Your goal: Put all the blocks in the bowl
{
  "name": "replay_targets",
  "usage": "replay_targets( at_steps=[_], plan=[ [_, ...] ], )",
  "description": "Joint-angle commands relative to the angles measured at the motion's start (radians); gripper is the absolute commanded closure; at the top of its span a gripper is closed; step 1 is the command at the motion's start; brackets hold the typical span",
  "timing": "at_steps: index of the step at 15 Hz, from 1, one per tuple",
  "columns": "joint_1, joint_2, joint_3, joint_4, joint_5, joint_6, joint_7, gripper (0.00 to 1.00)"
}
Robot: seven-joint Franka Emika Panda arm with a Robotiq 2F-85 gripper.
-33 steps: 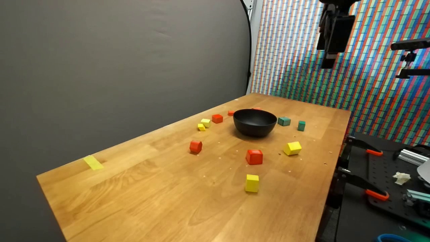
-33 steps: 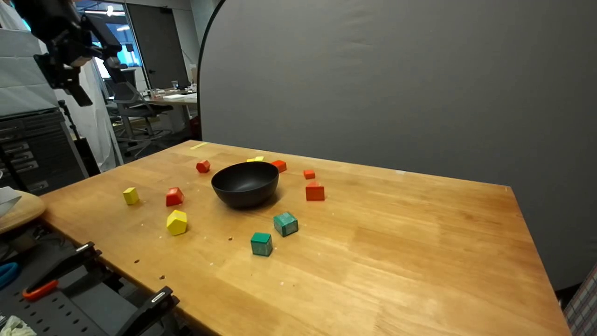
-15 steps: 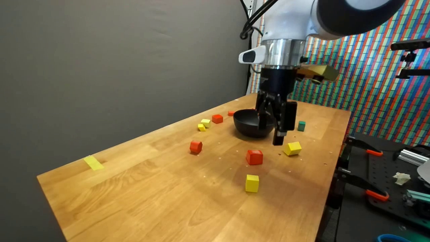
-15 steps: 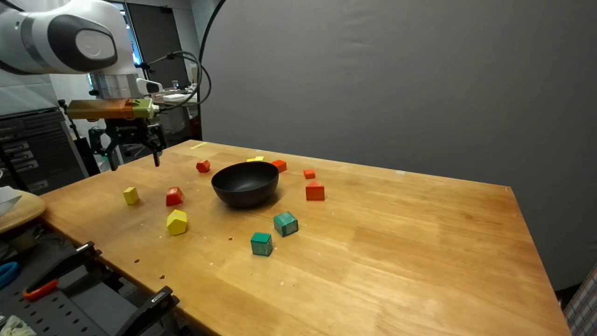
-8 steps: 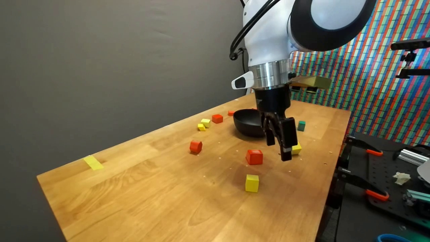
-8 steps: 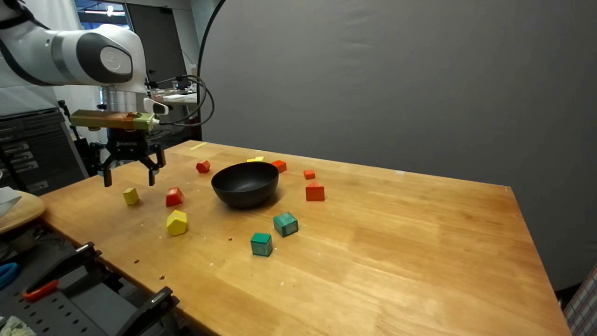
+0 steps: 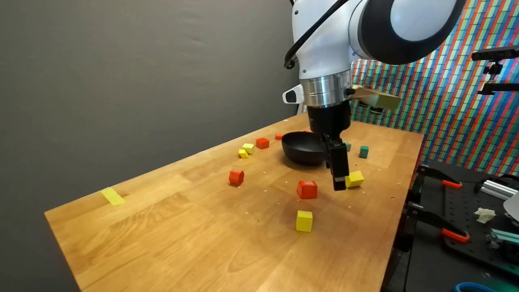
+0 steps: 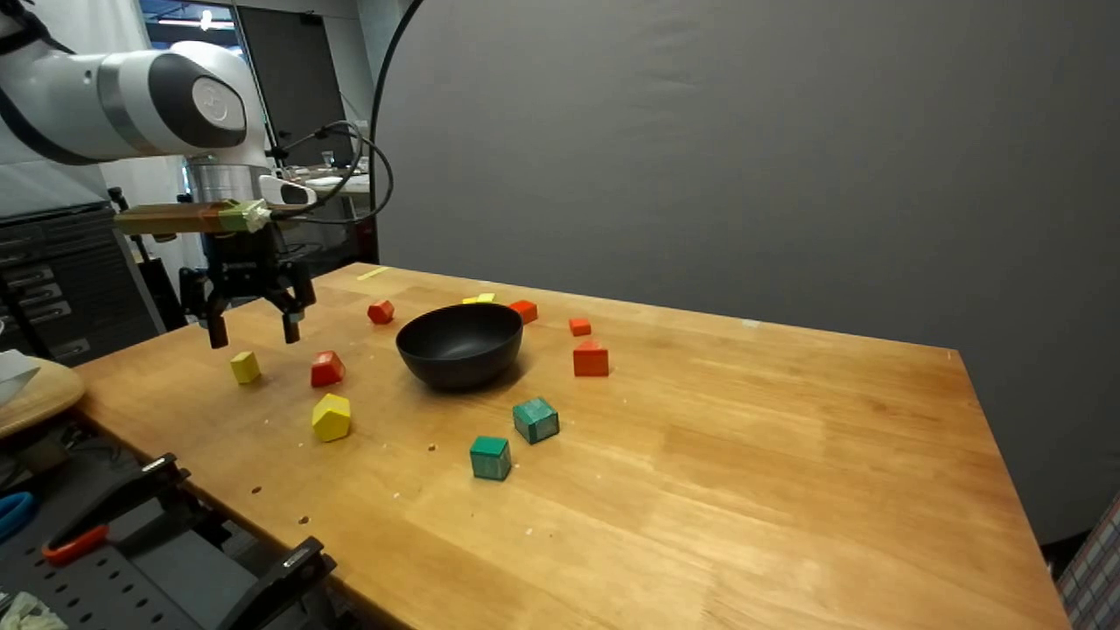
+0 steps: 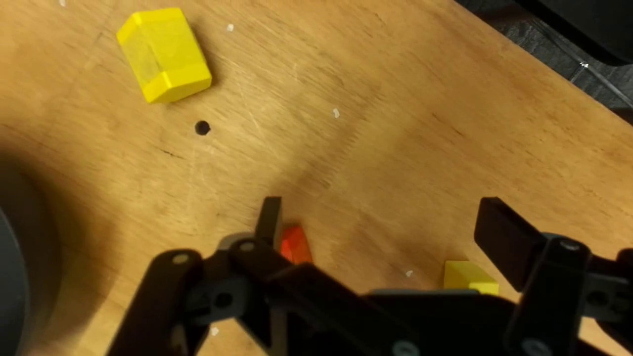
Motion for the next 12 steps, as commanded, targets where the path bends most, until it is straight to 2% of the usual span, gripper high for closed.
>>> replay_targets(
  at_steps=[1,4,5,8,9,12],
  plan=[
    [0.014,0.012,-0.028,0.015,-0.145,0.023,0.125,0.00],
    [0.015,0.040,-0.048,0.036,-0.266,0.052,0.211,0.00],
    [0.006,0.050,-0.046,0.039,-0.255,0.079,0.214,0.00],
    [-0.031,0.056,-0.015,0.021,-0.123,0.186,0.134,0.00],
    [-0.004,0.049,-0.037,0.018,-0.179,0.135,0.174,0.00],
    [-0.008,0.058,-0.034,0.018,-0.144,0.166,0.159,0.00]
  ],
)
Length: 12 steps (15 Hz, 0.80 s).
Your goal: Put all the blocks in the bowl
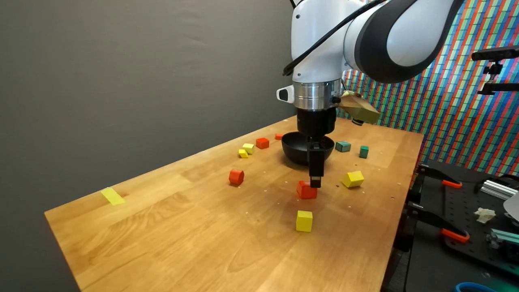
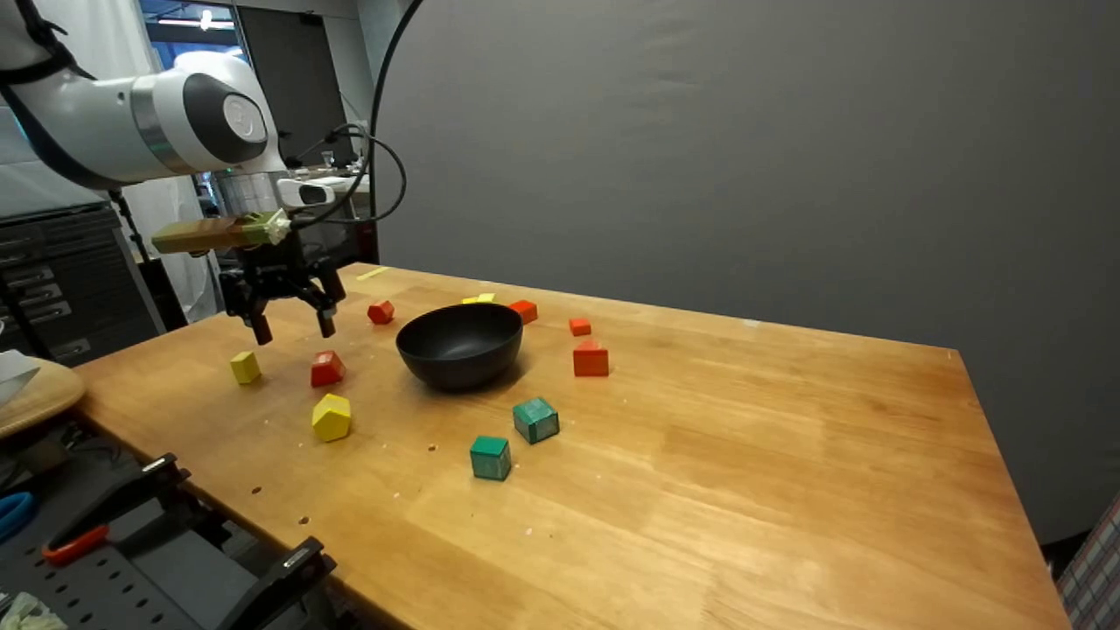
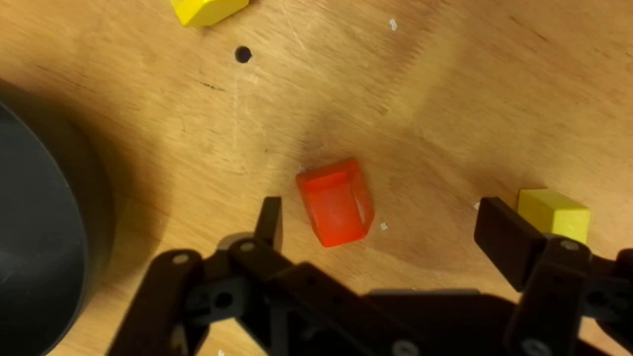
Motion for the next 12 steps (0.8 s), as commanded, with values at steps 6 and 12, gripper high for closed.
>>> replay_targets(
  at_steps=[6,12],
  plan=[
    [0.068,0.115,-0.089,0.034,-0.161,0.082,0.194,0.00],
    [0.131,0.199,-0.155,0.057,-0.172,0.188,0.203,0.39]
  ],
)
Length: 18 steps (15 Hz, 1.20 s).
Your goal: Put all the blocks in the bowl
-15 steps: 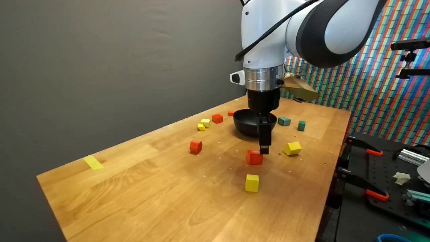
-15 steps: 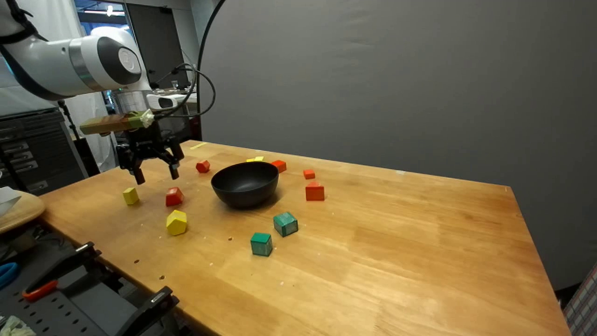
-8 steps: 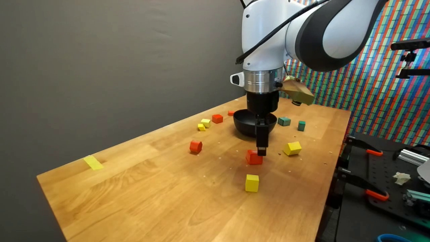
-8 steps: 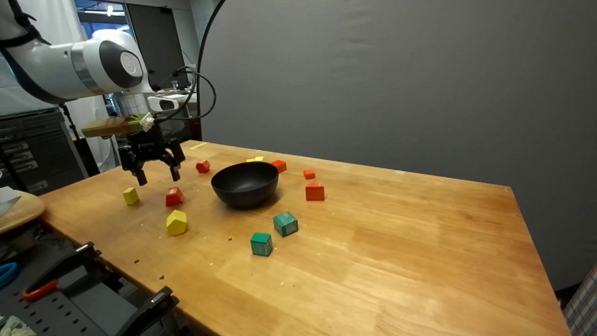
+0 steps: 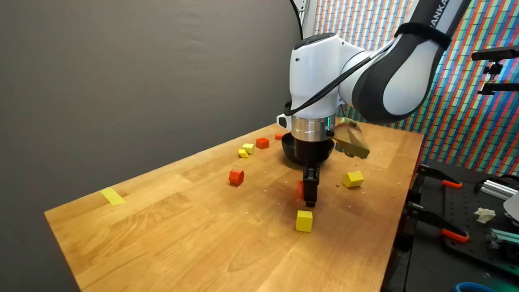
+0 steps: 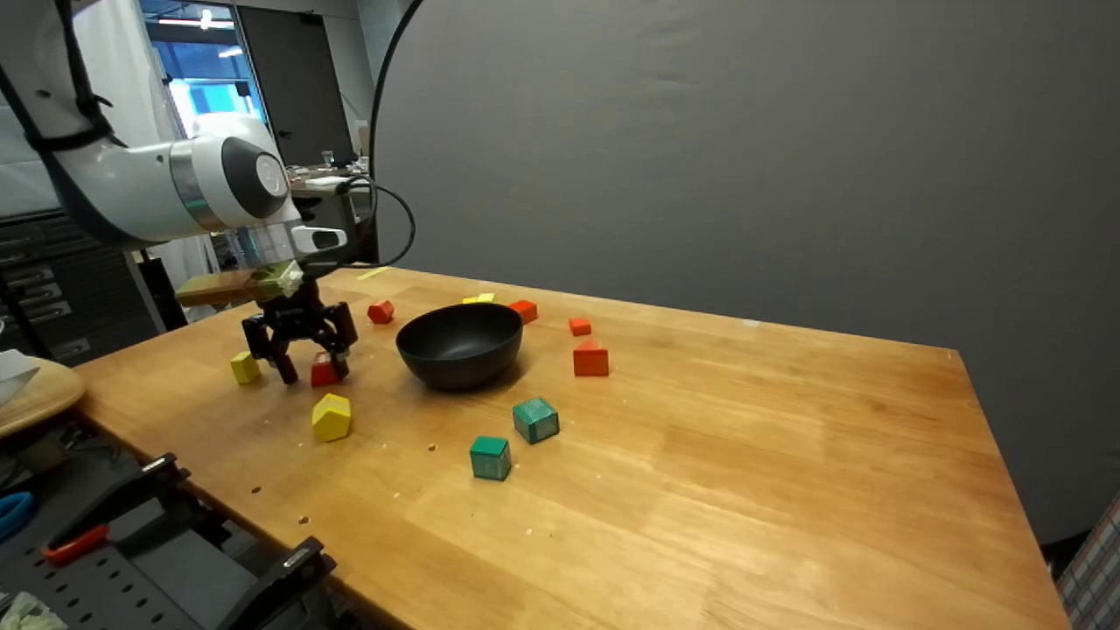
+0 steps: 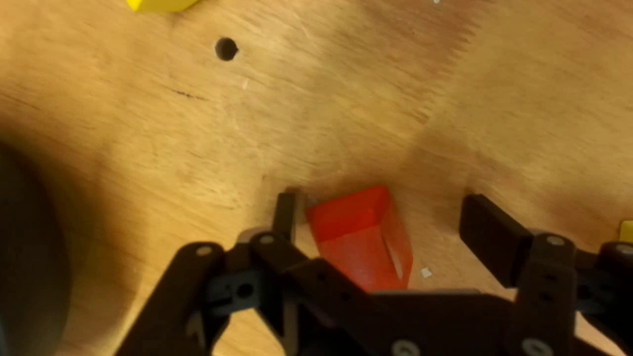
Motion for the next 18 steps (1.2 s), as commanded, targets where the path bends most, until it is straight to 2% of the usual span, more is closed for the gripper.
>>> replay_targets(
  at_steps=[1,4,5,7,9,13,16,18],
  plan=[
    [0.067,0.032,-0.062,0.025,-0.032,0.055,0.042,0.47],
    [0.093,0.009,-0.089,0.009,-0.035,0.052,0.055,0.70],
    [0.099,-0.011,-0.095,-0.005,-0.038,0.051,0.063,0.74],
    [0.113,-0.062,-0.124,-0.043,-0.056,0.083,0.098,0.77],
    [0.109,-0.132,-0.162,-0.106,-0.063,0.170,0.148,0.77],
    [0.054,-0.267,-0.253,-0.222,-0.048,0.289,0.175,0.77],
    [0.022,-0.310,-0.334,-0.250,-0.050,0.353,0.192,0.77],
    [0.036,-0.291,-0.411,-0.216,-0.096,0.368,0.242,0.77]
  ],
)
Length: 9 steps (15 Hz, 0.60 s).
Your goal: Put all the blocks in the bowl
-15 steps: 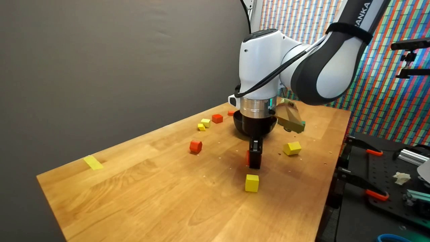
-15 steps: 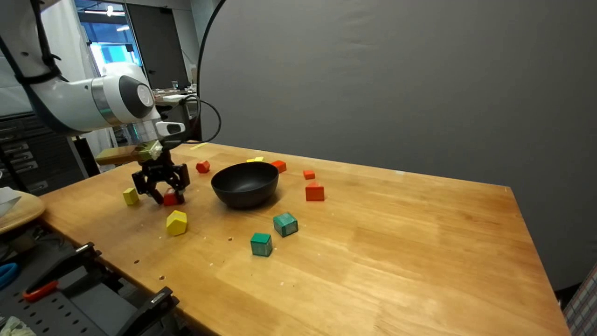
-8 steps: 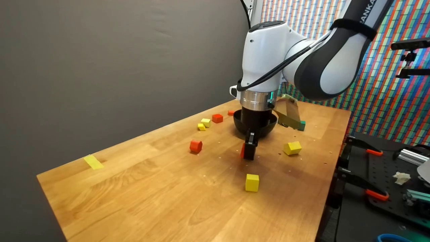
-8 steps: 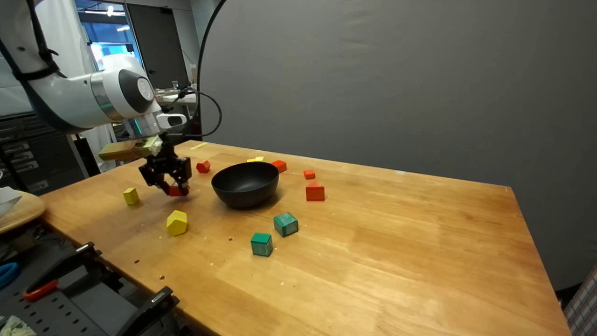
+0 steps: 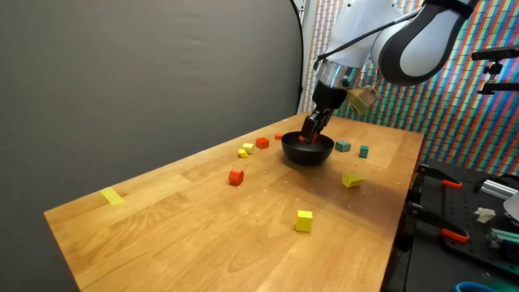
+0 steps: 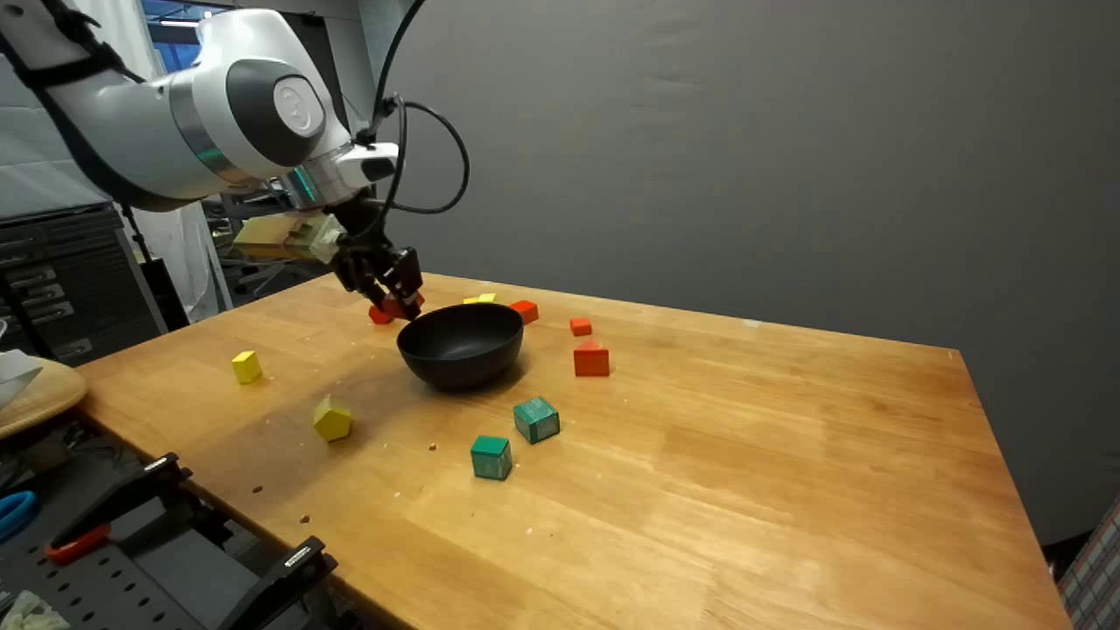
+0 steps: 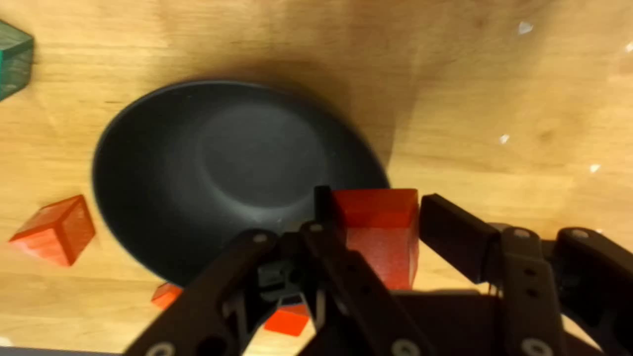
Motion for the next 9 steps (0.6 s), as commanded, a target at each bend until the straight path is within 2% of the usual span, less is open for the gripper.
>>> replay_targets(
  at_steps=[1,3,7,8,9],
  plan=[
    [0.001,0.003,-0.091,0.018,-0.050,0.048,0.075,0.77],
    [-0.008,0.059,-0.090,0.058,-0.009,0.036,0.057,0.77],
    [-0.046,0.158,-0.022,0.114,0.085,0.003,0.021,0.77],
    [-0.060,0.174,0.003,0.120,0.108,-0.006,0.010,0.41],
    [-0.075,0.183,0.029,0.120,0.124,-0.005,0.003,0.25]
  ],
)
